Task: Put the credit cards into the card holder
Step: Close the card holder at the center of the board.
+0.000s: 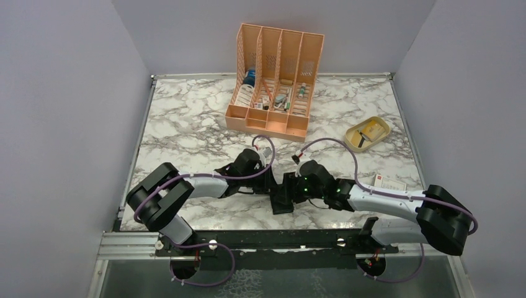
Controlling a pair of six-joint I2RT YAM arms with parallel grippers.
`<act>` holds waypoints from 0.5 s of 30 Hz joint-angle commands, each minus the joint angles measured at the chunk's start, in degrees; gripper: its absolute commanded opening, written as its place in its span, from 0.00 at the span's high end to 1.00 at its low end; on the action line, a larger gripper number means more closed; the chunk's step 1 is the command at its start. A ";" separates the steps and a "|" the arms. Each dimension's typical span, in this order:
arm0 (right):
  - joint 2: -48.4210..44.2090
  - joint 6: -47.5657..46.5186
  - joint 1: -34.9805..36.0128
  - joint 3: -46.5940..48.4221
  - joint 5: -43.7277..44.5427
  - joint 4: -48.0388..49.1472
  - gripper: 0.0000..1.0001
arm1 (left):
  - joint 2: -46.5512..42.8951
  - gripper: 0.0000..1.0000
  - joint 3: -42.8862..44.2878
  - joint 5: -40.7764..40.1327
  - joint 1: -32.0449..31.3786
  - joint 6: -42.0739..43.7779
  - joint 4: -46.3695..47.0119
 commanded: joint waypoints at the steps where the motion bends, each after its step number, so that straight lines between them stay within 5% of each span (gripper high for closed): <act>1: -1.60 -2.04 0.01 3.73 3.60 -6.23 0.50 | -1.67 0.82 -0.93 -0.85 -0.06 0.06 0.11; 8: -5.09 -2.48 -3.00 4.10 6.97 -12.71 0.65 | -2.09 0.82 -1.06 -0.71 -0.10 0.33 -0.06; 15: -5.54 -3.44 -12.88 -0.55 -3.66 -8.67 0.74 | -1.97 0.81 -1.34 -0.83 -0.08 1.01 -0.73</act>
